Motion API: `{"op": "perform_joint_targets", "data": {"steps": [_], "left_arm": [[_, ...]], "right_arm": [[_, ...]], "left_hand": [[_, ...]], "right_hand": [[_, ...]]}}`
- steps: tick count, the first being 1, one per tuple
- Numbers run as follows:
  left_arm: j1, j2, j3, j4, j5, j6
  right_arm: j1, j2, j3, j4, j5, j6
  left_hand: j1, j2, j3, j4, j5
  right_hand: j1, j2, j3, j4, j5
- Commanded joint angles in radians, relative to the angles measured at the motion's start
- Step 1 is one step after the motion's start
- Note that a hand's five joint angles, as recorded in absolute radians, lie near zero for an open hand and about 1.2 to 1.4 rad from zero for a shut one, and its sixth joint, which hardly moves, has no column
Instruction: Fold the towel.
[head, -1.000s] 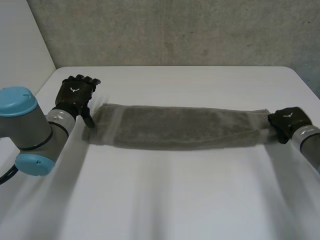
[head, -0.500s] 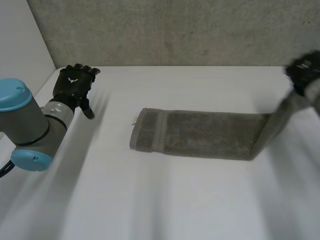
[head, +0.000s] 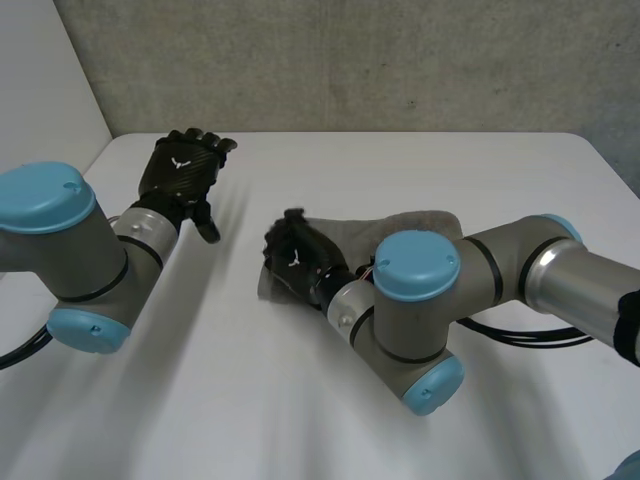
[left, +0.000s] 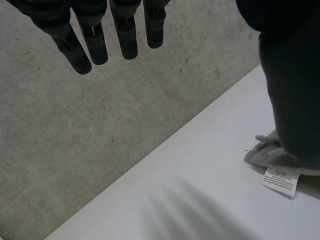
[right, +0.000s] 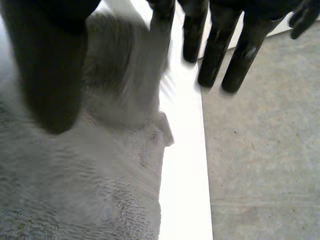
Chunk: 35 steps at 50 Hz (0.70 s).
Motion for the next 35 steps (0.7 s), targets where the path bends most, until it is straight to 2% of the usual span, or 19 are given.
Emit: {"op": "perform_joint_targets", "data": {"steps": [1, 2, 4, 5, 7, 10, 15, 18, 20, 23, 32, 34, 35], "left_arm": [[-0.011, 0.001, 0.005, 0.001, 0.000, 0.000], [-0.011, 0.001, 0.005, 0.001, 0.000, 0.000], [-0.043, 0.002, 0.010, 0.001, -0.001, -0.002], [-0.044, 0.002, 0.010, 0.001, -0.001, -0.002], [-0.079, 0.002, 0.008, 0.001, 0.000, -0.002], [-0.097, 0.002, 0.008, 0.001, 0.002, -0.002], [-0.181, -0.019, 0.016, 0.003, 0.005, -0.002], [-0.203, -0.037, 0.021, 0.003, 0.003, 0.000], [-0.241, -0.062, 0.030, 0.003, -0.001, 0.001], [-0.260, -0.070, 0.030, 0.003, -0.001, 0.003], [-0.260, -0.071, 0.027, 0.001, -0.004, 0.001], [-0.257, -0.065, 0.022, 0.001, -0.004, 0.000], [-0.257, -0.065, 0.022, 0.001, -0.004, 0.000]], "right_arm": [[-0.049, -0.208, 0.103, -0.005, 0.018, 0.262], [-0.050, -0.208, 0.103, -0.005, 0.018, 0.262], [-0.132, -0.315, 0.187, -0.003, 0.021, 0.414], [-0.132, -0.316, 0.187, -0.003, 0.021, 0.414], [-0.201, -0.392, 0.261, 0.014, 0.024, 0.530], [-0.232, -0.417, 0.302, 0.026, 0.024, 0.569], [-0.379, -0.455, 0.445, 0.087, 0.015, 0.592], [-0.405, -0.454, 0.473, 0.089, 0.006, 0.598], [-0.441, -0.448, 0.522, 0.080, -0.006, 0.598], [-0.467, -0.423, 0.536, 0.080, -0.023, 0.598], [-0.482, -0.279, 0.503, 0.077, -0.040, 0.598], [-0.482, -0.265, 0.488, 0.077, -0.036, 0.600], [-0.482, -0.265, 0.488, 0.077, -0.036, 0.600]], "left_hand": [[-0.035, -0.028, -0.017, -0.030, -0.203], [-0.035, -0.028, -0.017, -0.030, -0.203], [-0.035, -0.028, -0.017, -0.030, -0.203], [-0.035, -0.028, -0.017, -0.030, -0.203], [-0.035, -0.028, -0.017, -0.030, -0.203], [-0.035, -0.028, -0.017, -0.030, -0.203], [-0.032, -0.025, -0.014, -0.027, -0.200], [-0.032, -0.025, -0.014, -0.027, -0.200], [-0.032, -0.025, -0.014, -0.027, -0.200], [-0.032, -0.025, -0.014, -0.027, -0.200], [-0.032, -0.025, -0.014, -0.027, -0.200], [-0.032, -0.025, -0.014, -0.027, -0.200], [-0.032, -0.025, -0.014, -0.027, -0.200]], "right_hand": [[-0.171, -0.150, -0.184, -0.175, -0.139], [-0.171, -0.150, -0.184, -0.175, -0.139], [-0.171, -0.150, -0.184, -0.175, -0.139], [-0.171, -0.150, -0.184, -0.175, -0.139], [-0.171, -0.150, -0.184, -0.175, -0.139], [-0.171, -0.150, -0.184, -0.175, -0.139], [-0.171, -0.150, -0.184, -0.175, -0.139], [-0.171, -0.150, -0.184, -0.175, -0.139], [-0.034, -0.014, -0.048, -0.039, -0.003], [0.033, 0.054, 0.019, 0.029, 0.064], [0.289, 0.310, 0.275, 0.285, 0.320], [0.613, 0.634, 0.599, 0.609, 0.644], [0.615, 0.636, 0.601, 0.611, 0.646]]}}
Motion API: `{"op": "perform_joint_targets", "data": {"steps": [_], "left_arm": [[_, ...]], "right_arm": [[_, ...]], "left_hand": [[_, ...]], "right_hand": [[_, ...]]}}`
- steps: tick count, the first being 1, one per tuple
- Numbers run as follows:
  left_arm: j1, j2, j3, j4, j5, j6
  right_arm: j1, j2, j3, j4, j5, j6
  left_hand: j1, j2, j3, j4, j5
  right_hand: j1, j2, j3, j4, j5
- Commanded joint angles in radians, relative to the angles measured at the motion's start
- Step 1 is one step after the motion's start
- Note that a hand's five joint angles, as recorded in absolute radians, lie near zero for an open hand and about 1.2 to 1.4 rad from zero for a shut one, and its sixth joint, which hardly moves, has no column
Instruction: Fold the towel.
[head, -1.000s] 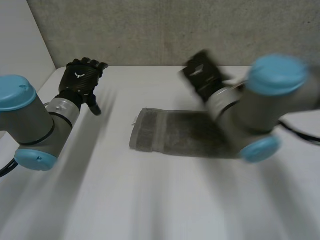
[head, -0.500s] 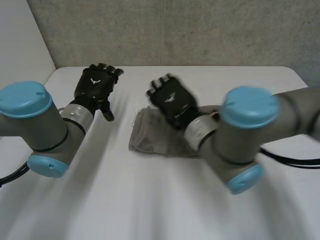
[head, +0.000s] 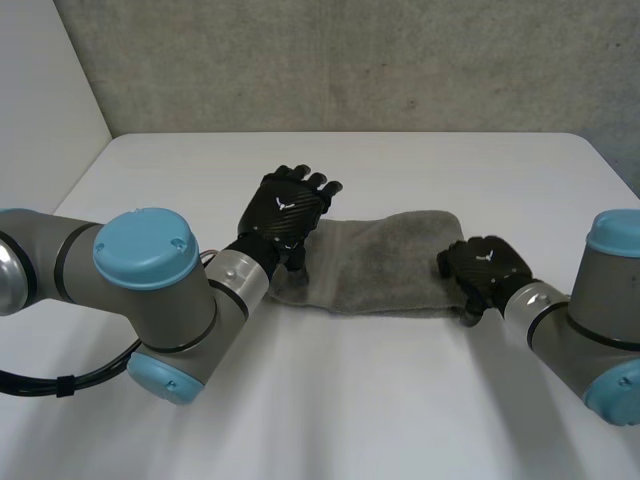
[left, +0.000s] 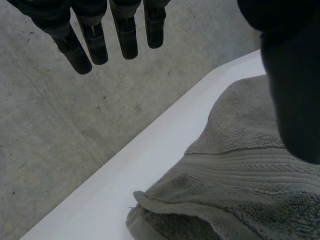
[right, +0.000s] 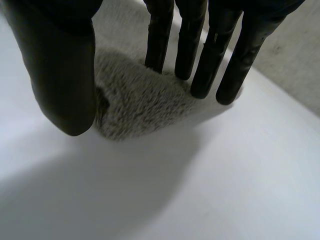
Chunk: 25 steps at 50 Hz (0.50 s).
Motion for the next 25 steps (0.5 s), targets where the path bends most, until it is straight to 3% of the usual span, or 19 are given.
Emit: {"op": "perform_joint_targets", "data": {"steps": [1, 2, 3, 4, 10, 12, 16, 18, 25], "left_arm": [[0.012, 0.013, -0.010, -0.001, -0.001, -0.003], [0.012, 0.013, -0.010, -0.001, -0.001, -0.003], [0.018, 0.016, -0.011, -0.001, -0.001, -0.004], [0.018, 0.016, -0.013, -0.003, -0.001, -0.004], [0.027, 0.018, -0.018, -0.006, -0.003, -0.003], [0.044, 0.033, -0.022, -0.012, -0.003, -0.003], [0.067, 0.071, -0.031, -0.024, -0.003, -0.006], [0.094, 0.094, -0.036, -0.030, -0.003, -0.016], [0.160, 0.140, -0.044, -0.030, -0.004, -0.096]], "right_arm": [[0.002, 0.067, -0.042, -0.002, 0.008, 0.000], [0.002, 0.067, -0.042, -0.002, 0.008, 0.000], [0.001, 0.067, -0.050, -0.002, 0.014, -0.002], [0.001, 0.066, -0.057, -0.002, 0.030, -0.003], [0.017, 0.023, -0.093, -0.030, 0.158, -0.059], [0.023, -0.018, -0.125, -0.053, 0.208, -0.166], [0.082, -0.023, -0.160, -0.061, 0.207, -0.300], [0.216, -0.014, -0.233, -0.068, 0.186, -0.417], [0.387, 0.119, -0.350, -0.102, 0.091, -0.511]], "left_hand": [[-0.032, -0.025, -0.014, -0.027, -0.200], [-0.032, -0.025, -0.014, -0.027, -0.200], [-0.032, -0.025, -0.014, -0.027, -0.200], [-0.032, -0.025, -0.014, -0.027, -0.200], [-0.032, -0.025, -0.014, -0.027, -0.200], [-0.035, -0.028, -0.017, -0.030, -0.203], [-0.035, -0.028, -0.017, -0.030, -0.203], [-0.037, -0.031, -0.020, -0.033, -0.206], [-0.035, -0.028, -0.017, -0.030, -0.203]], "right_hand": [[0.549, 0.555, 0.555, 0.555, 0.546], [0.551, 0.557, 0.556, 0.557, 0.548], [0.775, 0.781, 0.780, 0.781, 0.772], [0.813, 0.819, 0.819, 0.820, 0.811], [0.814, 0.820, 0.820, 0.820, 0.811], [0.814, 0.820, 0.820, 0.820, 0.811], [0.814, 0.820, 0.820, 0.820, 0.811], [0.814, 0.820, 0.820, 0.820, 0.811], [0.814, 0.820, 0.820, 0.820, 0.811]]}}
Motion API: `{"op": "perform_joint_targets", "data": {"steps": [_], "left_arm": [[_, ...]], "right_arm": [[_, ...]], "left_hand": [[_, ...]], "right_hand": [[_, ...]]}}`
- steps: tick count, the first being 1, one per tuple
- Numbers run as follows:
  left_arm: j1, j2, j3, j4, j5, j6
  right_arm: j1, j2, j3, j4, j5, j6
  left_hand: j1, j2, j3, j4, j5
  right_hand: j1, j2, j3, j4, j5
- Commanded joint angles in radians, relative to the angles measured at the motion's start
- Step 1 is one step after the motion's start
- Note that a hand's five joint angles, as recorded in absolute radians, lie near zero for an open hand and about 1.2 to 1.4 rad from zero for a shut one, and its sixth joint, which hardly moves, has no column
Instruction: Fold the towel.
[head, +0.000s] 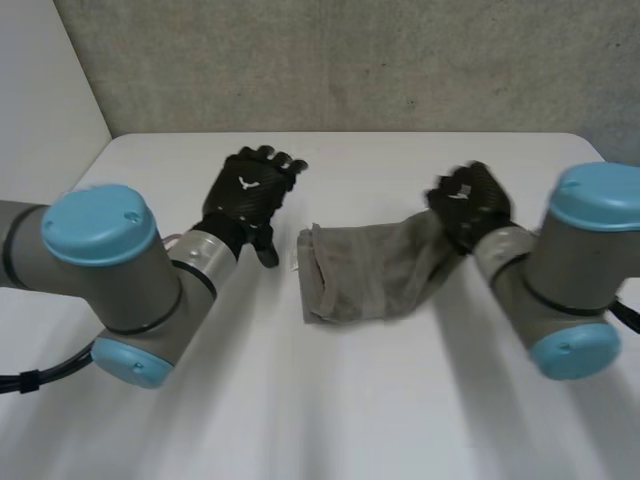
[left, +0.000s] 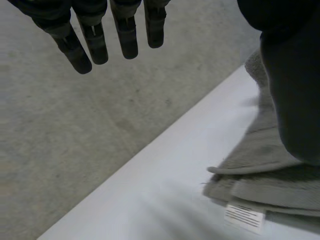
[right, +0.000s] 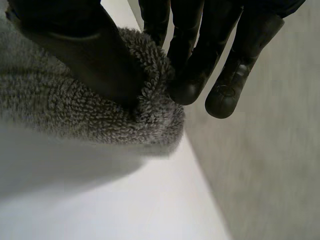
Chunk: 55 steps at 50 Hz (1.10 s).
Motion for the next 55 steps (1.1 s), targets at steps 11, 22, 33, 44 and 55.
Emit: {"op": "perform_joint_targets", "data": {"steps": [11, 22, 33, 44, 55], "left_arm": [[0.117, 0.070, -0.018, -0.001, -0.060, -0.189], [0.066, 0.043, 0.038, 0.002, -0.061, -0.220], [-0.011, -0.051, 0.133, 0.004, -0.058, -0.373], [-0.087, -0.221, 0.178, -0.071, -0.067, -0.375], [-0.094, -0.279, 0.179, -0.119, -0.069, -0.319]], "right_arm": [[0.308, 0.274, -0.188, 0.022, -0.194, -0.145], [0.242, 0.064, -0.130, 0.018, -0.015, 0.252], [0.010, -0.019, -0.099, 0.171, -0.043, 0.669], [-0.048, 0.108, -0.159, 0.217, -0.245, 0.742], [-0.018, 0.275, -0.249, 0.268, -0.270, 0.728]], "left_hand": [[-0.043, -0.036, -0.026, -0.038, -0.212], [-0.038, -0.031, -0.020, -0.033, -0.206], [0.012, 0.019, 0.030, 0.017, -0.156], [0.036, 0.043, 0.053, 0.041, -0.132], [0.036, 0.043, 0.053, 0.041, -0.132]], "right_hand": [[0.080, 0.153, 0.056, 0.054, 0.066], [-1.142, -1.068, -1.165, -1.168, -1.156], [-1.142, -1.068, -1.165, -1.168, -1.156], [-1.142, -1.068, -1.165, -1.168, -1.156], [-1.142, -1.068, -1.165, -1.168, -1.156]]}}
